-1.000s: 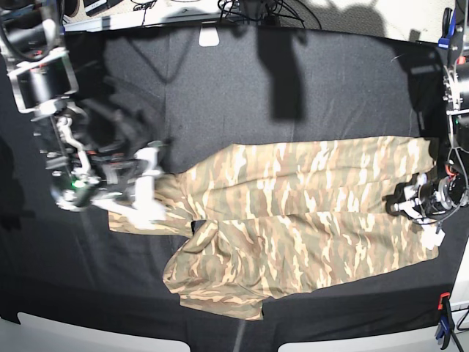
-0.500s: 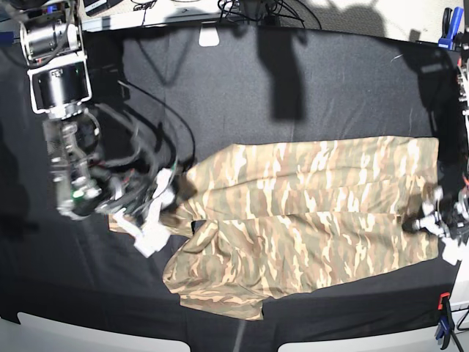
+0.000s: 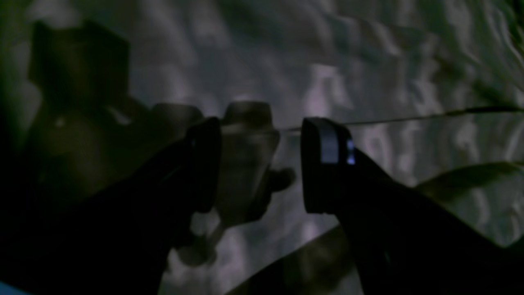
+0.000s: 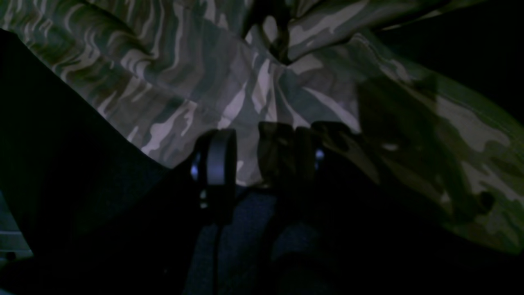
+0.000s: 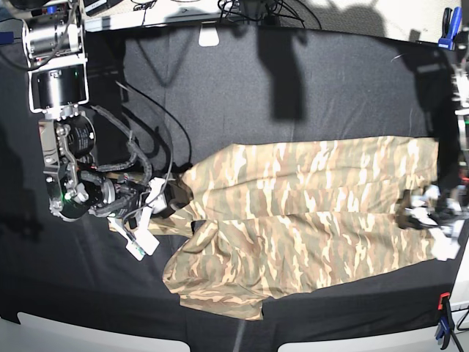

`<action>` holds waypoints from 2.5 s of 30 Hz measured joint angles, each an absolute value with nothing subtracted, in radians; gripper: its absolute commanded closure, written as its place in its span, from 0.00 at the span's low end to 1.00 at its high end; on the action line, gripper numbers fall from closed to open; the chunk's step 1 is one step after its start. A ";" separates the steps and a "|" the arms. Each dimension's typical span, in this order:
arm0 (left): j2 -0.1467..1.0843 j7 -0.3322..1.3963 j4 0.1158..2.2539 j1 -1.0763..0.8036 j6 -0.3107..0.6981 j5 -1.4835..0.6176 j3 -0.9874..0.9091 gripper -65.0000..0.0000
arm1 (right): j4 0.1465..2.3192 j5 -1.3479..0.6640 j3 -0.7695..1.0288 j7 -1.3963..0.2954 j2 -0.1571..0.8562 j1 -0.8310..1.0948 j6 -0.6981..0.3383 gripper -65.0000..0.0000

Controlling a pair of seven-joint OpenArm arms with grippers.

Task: Layout the t-shirt on the table in an organized manner, then fold the t-shirt properly

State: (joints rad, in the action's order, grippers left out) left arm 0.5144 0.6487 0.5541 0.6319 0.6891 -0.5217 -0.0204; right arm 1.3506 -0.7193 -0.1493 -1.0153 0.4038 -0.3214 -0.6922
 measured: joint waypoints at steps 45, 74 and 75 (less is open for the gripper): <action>0.521 0.727 0.370 0.643 0.692 -0.696 -0.024 0.95 | 1.351 -0.831 -0.149 -1.101 0.404 -0.321 -0.692 0.64; 0.513 0.673 0.368 0.638 0.688 -0.686 -0.024 1.00 | 1.097 -0.255 0.045 -0.817 0.276 -0.517 -0.332 0.65; 0.513 0.673 0.367 0.638 0.688 -0.687 -0.024 1.00 | 1.040 -0.246 0.063 -0.818 0.266 -0.544 -0.334 0.65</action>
State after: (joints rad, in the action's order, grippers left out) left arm 0.5125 0.6735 0.3672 0.6380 0.6884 -0.6872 -0.0242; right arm 1.0401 -0.2462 0.0631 -0.8185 0.2657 -0.5442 -0.3336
